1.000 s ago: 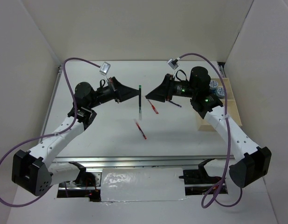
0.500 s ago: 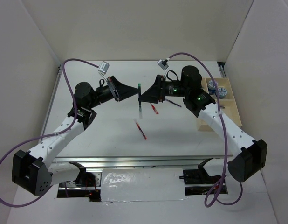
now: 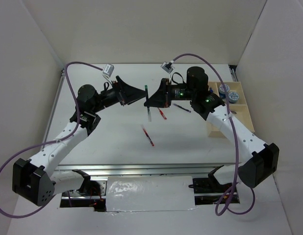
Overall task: Sort the stationery into containers
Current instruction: Pick up the pen from the center of the board, then place the pen in the storage box.
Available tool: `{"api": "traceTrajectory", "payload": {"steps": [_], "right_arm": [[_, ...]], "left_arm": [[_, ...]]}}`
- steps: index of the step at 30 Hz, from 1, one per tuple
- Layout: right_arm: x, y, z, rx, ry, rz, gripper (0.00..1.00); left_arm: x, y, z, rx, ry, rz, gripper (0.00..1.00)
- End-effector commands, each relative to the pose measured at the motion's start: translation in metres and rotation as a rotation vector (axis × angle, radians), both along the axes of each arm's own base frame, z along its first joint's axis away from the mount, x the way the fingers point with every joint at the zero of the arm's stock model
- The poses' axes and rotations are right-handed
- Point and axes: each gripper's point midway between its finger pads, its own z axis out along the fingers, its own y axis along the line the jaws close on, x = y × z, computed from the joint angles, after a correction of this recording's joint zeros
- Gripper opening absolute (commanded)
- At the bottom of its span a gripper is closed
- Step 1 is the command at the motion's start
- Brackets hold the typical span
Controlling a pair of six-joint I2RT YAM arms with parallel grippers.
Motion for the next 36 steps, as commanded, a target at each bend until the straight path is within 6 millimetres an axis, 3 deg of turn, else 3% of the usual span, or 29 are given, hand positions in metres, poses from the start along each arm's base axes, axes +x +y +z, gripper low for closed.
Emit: {"api": "traceTrajectory", "payload": {"steps": [1, 2, 3, 4, 5, 6, 7, 8, 9, 10, 11, 12, 14, 18, 20, 22, 30, 36], "right_arm": [[0.003, -0.016, 0.024, -0.036, -0.187, -0.036, 0.03], [-0.001, -0.026, 0.011, -0.101, -0.162, -0.051, 0.02], [0.006, -0.037, 0.006, -0.158, -0.277, -0.057, 0.01], [0.021, -0.056, 0.009, -0.219, -0.334, -0.117, 0.01], [0.02, -0.075, -0.018, -0.337, -0.288, -0.113, 0.0], [0.03, -0.092, -0.029, -0.445, -0.465, -0.077, 0.0], [0.037, -0.129, -0.048, -0.603, -0.453, -0.113, 0.0], [0.045, -0.151, -0.06, -0.707, -0.502, -0.122, 0.0], [0.055, -0.176, -0.077, -0.832, -0.629, -0.07, 0.0], [0.063, -0.209, -0.094, -0.983, -0.639, -0.081, 0.0], [0.074, -0.246, -0.097, -1.074, -0.664, -0.143, 0.0], [0.076, -0.268, -0.114, -1.152, -0.669, -0.122, 0.0], [0.09, -0.329, -0.123, -1.382, -0.747, -0.096, 0.01], [0.099, -0.391, -0.146, -1.573, -0.783, -0.028, 0.02], [0.111, -0.415, -0.164, -1.648, -0.74, 0.015, 0.02], [0.116, -0.428, -0.17, -1.675, -0.7, 0.016, 0.03], [0.138, -0.438, -0.218, -1.694, -0.631, 0.081, 0.09], [0.143, -0.449, -0.239, -1.766, -0.601, 0.11, 0.2]], "left_arm": [[0.005, 0.016, 0.005, 0.013, 0.029, 0.02, 0.99], [0.01, 0.021, -0.001, 0.039, 0.038, 0.029, 0.99], [0.019, 0.033, -0.005, 0.07, 0.032, 0.06, 0.99], [0.024, 0.039, -0.025, 0.166, 0.037, 0.069, 0.99], [0.029, 0.041, -0.04, 0.231, 0.053, 0.051, 0.99], [0.039, 0.049, -0.033, 0.343, -0.091, 0.077, 0.99], [0.032, 0.054, -0.062, 0.453, 0.019, 0.054, 0.99], [0.043, 0.058, -0.073, 0.529, 0.02, 0.093, 0.99], [0.046, 0.061, -0.074, 0.597, -0.044, 0.111, 0.99], [0.048, 0.066, -0.082, 0.633, -0.034, 0.134, 0.99], [0.05, 0.074, -0.092, 0.67, -0.03, 0.198, 0.99], [0.051, 0.075, -0.095, 0.678, -0.042, 0.224, 0.99], [0.05, 0.078, -0.102, 0.687, -0.054, 0.277, 0.99], [0.049, 0.067, -0.121, 0.786, -0.038, 0.314, 0.99], [0.048, 0.061, -0.126, 0.812, -0.041, 0.322, 0.99], [0.047, 0.056, -0.132, 0.84, -0.038, 0.31, 0.99], [0.046, 0.051, -0.157, 0.968, -0.227, 0.065, 0.99], [0.048, 0.041, -0.173, 1.001, -0.582, -0.252, 0.96]]}}
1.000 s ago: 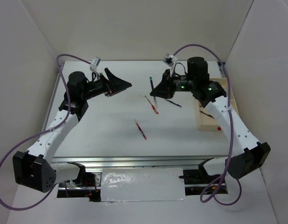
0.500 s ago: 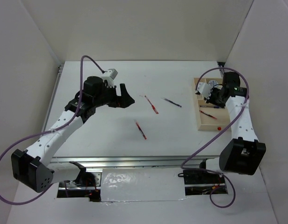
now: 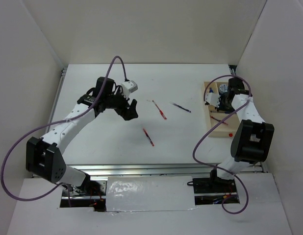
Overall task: Sort the stationery into containers
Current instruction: Place the pen in the storage box.
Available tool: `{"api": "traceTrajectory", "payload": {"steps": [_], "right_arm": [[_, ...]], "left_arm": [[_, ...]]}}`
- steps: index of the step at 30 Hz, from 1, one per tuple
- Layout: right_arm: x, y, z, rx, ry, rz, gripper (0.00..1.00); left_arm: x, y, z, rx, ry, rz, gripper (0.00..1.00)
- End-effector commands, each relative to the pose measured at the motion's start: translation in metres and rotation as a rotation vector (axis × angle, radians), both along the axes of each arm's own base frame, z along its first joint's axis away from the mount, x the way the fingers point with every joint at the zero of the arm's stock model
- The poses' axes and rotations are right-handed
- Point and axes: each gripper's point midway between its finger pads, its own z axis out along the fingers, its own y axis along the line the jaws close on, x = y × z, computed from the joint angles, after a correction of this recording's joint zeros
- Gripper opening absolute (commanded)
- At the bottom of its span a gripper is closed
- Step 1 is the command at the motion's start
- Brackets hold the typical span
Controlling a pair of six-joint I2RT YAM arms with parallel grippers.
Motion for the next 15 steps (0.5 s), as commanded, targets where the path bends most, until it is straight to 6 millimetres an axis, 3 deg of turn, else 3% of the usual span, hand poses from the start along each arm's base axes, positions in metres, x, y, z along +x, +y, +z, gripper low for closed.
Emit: {"api": "traceTrajectory", "payload": {"steps": [1, 6, 7, 8, 10, 12, 15], "right_arm": [[0.016, -0.012, -0.001, -0.099, -0.036, 0.004, 0.22], [0.018, -0.015, -0.001, -0.12, -0.03, -0.016, 0.43], [0.02, -0.018, 0.004, -0.121, -0.045, -0.035, 0.43], [0.022, -0.016, 0.008, -0.114, -0.058, -0.039, 0.43], [0.027, -0.012, 0.022, -0.072, -0.091, -0.052, 0.44], [0.024, -0.01, 0.032, -0.036, -0.095, -0.068, 0.43], [0.026, 0.002, 0.062, 0.063, -0.17, -0.107, 0.43]], "left_arm": [[-0.013, -0.016, 0.003, 0.067, -0.194, -0.469, 0.9], [-0.019, -0.014, -0.022, 0.172, -0.29, -0.816, 0.78], [-0.02, -0.016, -0.025, 0.207, -0.375, -0.924, 0.77], [-0.028, -0.012, -0.033, 0.224, -0.352, -0.98, 0.77], [-0.025, -0.018, -0.046, 0.261, -0.392, -1.083, 0.77], [-0.023, -0.024, -0.061, 0.281, -0.391, -1.148, 0.76], [-0.028, -0.038, -0.073, 0.269, -0.39, -1.199, 0.7]]}}
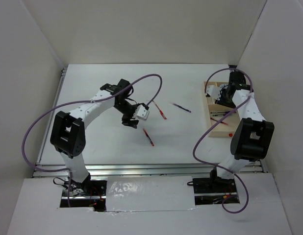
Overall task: Sort the stationery into containers
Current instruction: Place the pen in the storage box, then pick up the pen from the center of the board.
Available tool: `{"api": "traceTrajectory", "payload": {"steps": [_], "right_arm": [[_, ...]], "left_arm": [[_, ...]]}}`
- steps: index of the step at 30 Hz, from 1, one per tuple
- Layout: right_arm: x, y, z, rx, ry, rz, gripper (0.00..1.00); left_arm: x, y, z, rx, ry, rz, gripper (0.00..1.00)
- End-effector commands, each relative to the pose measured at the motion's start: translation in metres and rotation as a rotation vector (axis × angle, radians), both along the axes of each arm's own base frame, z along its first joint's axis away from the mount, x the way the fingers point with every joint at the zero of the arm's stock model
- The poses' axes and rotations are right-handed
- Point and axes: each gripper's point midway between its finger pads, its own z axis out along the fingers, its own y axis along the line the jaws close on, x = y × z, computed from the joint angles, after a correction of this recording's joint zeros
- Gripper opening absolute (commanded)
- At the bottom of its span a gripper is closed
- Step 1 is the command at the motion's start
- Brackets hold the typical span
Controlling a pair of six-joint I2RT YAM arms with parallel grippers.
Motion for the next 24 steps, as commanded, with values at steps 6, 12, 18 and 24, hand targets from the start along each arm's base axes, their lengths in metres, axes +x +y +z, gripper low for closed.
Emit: {"api": "traceTrajectory", "payload": {"steps": [6, 12, 18, 24], "right_arm": [[-0.016, 0.059, 0.094, 0.378, -0.207, -0.093, 0.42], [-0.044, 0.09, 0.116, 0.569, -0.213, -0.137, 0.42], [-0.065, 0.094, 0.118, 0.613, -0.207, -0.154, 0.42], [-0.075, 0.089, 0.124, 0.635, -0.218, -0.173, 0.42]], "left_arm": [[-0.045, -0.056, -0.02, -0.051, -0.154, -0.272, 0.6], [-0.069, -0.065, -0.051, 0.081, -0.099, -0.392, 0.52], [-0.058, -0.08, -0.071, 0.138, -0.125, -0.417, 0.5], [-0.055, -0.076, -0.094, 0.234, -0.11, -0.445, 0.47]]}}
